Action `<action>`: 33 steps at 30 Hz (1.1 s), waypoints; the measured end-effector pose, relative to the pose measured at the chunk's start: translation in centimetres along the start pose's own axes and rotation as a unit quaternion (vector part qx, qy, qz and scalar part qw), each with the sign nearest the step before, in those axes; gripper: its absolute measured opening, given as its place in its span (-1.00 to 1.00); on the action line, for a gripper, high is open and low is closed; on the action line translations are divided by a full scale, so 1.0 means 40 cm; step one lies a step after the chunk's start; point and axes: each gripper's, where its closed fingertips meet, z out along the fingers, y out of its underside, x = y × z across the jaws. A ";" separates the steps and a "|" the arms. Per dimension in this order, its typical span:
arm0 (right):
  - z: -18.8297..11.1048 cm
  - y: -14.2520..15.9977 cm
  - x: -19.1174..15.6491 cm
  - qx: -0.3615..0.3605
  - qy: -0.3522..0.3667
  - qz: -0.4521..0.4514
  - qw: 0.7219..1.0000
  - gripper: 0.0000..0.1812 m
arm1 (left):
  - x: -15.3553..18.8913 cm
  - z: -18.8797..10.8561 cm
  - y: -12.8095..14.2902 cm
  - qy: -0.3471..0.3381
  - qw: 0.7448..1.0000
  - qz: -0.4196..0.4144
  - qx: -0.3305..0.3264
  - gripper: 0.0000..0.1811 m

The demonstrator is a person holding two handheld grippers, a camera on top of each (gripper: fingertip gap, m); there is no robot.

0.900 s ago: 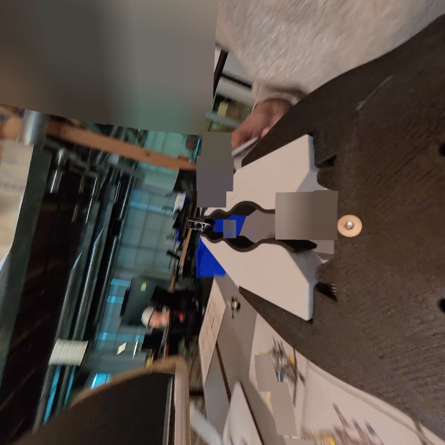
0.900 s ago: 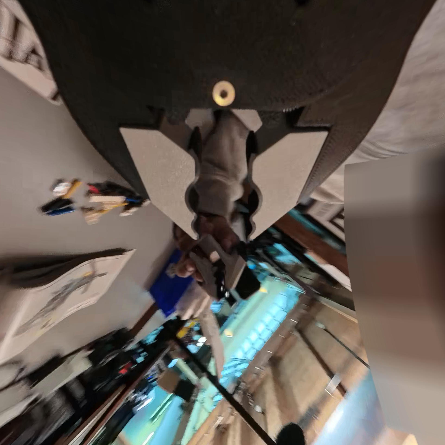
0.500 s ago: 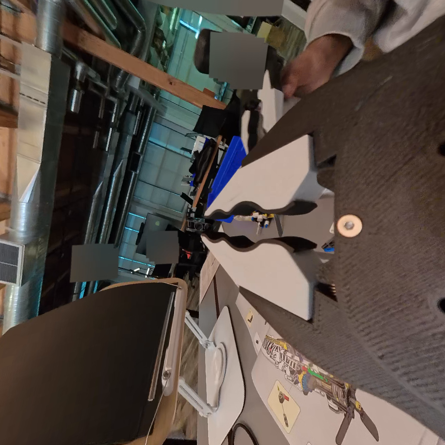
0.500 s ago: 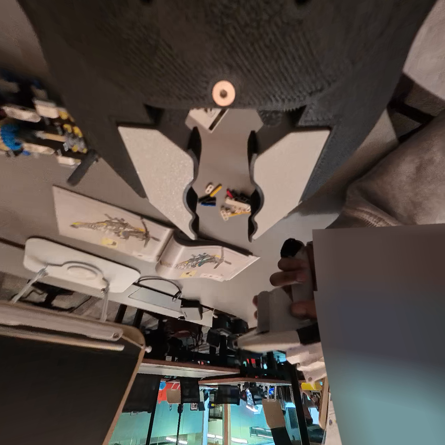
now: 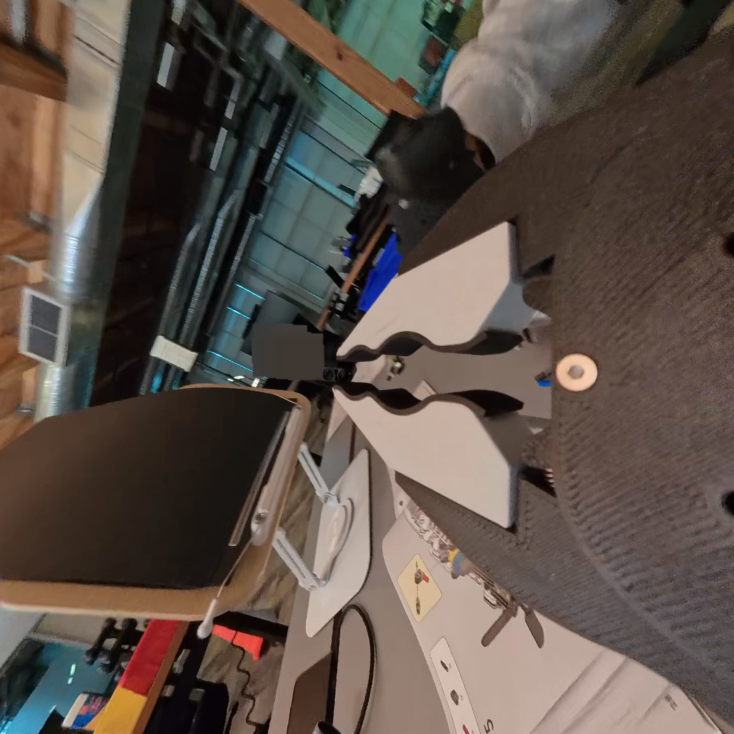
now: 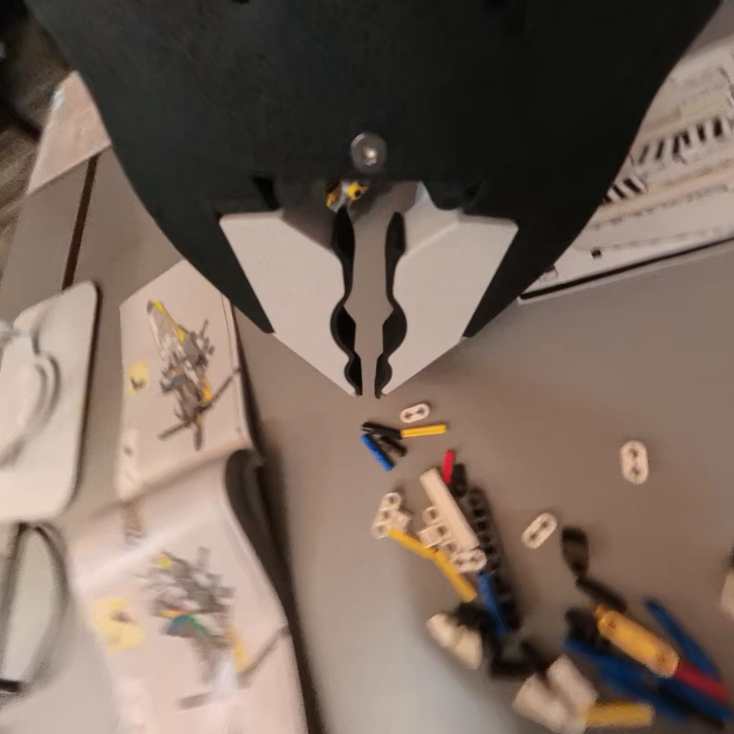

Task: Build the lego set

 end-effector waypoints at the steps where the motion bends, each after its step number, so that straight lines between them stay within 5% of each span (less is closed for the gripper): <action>1: 0.011 0.005 -0.011 -0.014 -0.018 -0.038 0.999 -0.95 | 0.001 -0.007 -0.021 0.004 1.000 -0.013 0.024 -0.93; 4: 0.026 -0.002 0.000 -0.025 -0.028 -0.096 0.995 -0.95 | 0.003 -0.028 -0.067 0.017 0.996 -0.040 0.080 -0.94; 11: 0.059 -0.017 0.001 -0.046 -0.097 -0.098 0.989 -0.79 | 0.021 -0.016 -0.066 0.040 0.995 -0.058 0.074 -0.93; 17: 0.061 -0.008 -0.039 -0.080 -0.156 -0.104 0.979 -1.00 | 0.032 -0.013 -0.068 0.054 0.994 -0.065 0.074 -0.94; 24: 0.055 -0.001 -0.040 -0.103 -0.133 -0.107 0.980 -1.00 | 0.015 -0.025 -0.082 0.059 0.989 -0.101 0.093 -0.94; 33: 0.030 -0.031 -0.068 -0.033 -0.145 -0.072 0.986 -0.82 | 0.017 -0.019 -0.072 0.057 0.990 -0.096 0.084 -0.93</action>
